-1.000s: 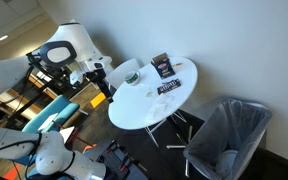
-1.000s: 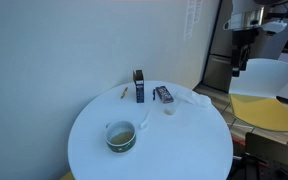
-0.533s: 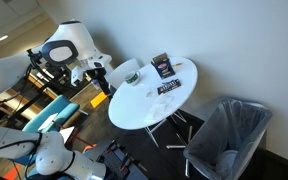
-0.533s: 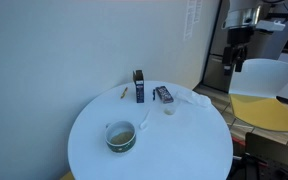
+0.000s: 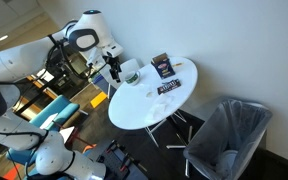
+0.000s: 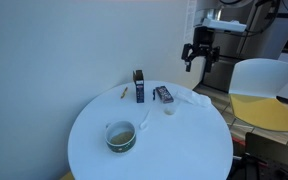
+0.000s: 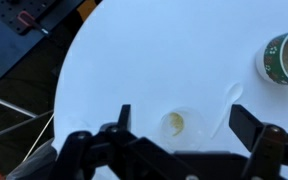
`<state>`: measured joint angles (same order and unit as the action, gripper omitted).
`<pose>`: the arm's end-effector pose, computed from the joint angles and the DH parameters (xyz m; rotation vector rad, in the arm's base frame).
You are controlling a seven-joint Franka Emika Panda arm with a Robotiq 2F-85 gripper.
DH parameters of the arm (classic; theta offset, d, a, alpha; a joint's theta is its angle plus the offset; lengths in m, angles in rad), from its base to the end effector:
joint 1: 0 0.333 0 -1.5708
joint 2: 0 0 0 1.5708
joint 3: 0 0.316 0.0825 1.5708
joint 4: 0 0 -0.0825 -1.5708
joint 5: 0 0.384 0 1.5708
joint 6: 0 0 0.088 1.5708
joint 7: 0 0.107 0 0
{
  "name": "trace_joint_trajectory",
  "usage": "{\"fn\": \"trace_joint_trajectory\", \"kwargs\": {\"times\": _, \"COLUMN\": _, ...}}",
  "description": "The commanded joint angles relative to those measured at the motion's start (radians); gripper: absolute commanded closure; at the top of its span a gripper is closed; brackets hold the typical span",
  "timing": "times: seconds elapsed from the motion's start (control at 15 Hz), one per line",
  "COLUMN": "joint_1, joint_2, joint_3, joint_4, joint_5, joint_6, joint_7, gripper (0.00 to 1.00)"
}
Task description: Put some of the things in the cup on the spoon
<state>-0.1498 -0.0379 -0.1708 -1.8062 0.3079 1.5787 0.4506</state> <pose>0.5133 -0.1378 0.5406 -2.6017 1.1039 0.2983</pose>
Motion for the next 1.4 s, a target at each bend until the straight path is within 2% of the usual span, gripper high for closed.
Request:
{"fn": "trace_joint_trajectory", "kwargs": {"times": 0.0, "joint_1": 0.0, "joint_2": 0.191, "joint_3": 0.009, "joint_4": 0.196, "joint_5": 0.129, "joint_6": -0.027, "joint_7": 0.178, "gripper": 0.0}}
{"fn": "trace_joint_trajectory", "kwargs": {"times": 0.27, "joint_1": 0.005, "joint_2": 0.33, "joint_3": 0.024, "joint_4": 0.296, "joint_5": 0.232, "joint_6": 0.004, "joint_7": 0.259, "gripper": 0.0}}
{"fn": "trace_joint_trajectory", "kwargs": {"times": 0.33, "joint_1": 0.0, "joint_2": 0.271, "joint_3": 0.019, "joint_4": 0.227, "joint_5": 0.202, "joint_6": 0.003, "joint_7": 0.21, "gripper": 0.0}}
{"fn": "trace_joint_trajectory", "kwargs": {"times": 0.47, "joint_1": -0.001, "joint_2": 0.323, "joint_3": 0.027, "joint_4": 0.265, "joint_5": 0.215, "joint_6": 0.005, "joint_7": 0.224, "gripper": 0.0}}
{"fn": "trace_joint_trajectory", "kwargs": {"times": 0.67, "joint_1": -0.001, "joint_2": 0.337, "joint_3": 0.029, "joint_4": 0.283, "joint_5": 0.216, "joint_6": 0.005, "joint_7": 0.225, "gripper": 0.0}}
{"fn": "trace_joint_trajectory", "kwargs": {"times": 0.93, "joint_1": 0.005, "joint_2": 0.361, "joint_3": 0.036, "joint_4": 0.28, "joint_5": 0.243, "joint_6": 0.134, "joint_7": 0.214, "gripper": 0.0}}
{"fn": "trace_joint_trajectory", "kwargs": {"times": 1.13, "joint_1": 0.004, "joint_2": 0.391, "joint_3": 0.059, "joint_4": 0.26, "joint_5": 0.32, "joint_6": 0.255, "joint_7": 0.202, "gripper": 0.0}}
{"fn": "trace_joint_trajectory", "kwargs": {"times": 1.33, "joint_1": 0.015, "joint_2": 0.43, "joint_3": 0.077, "joint_4": 0.255, "joint_5": 0.361, "joint_6": 0.312, "joint_7": 0.222, "gripper": 0.0}}
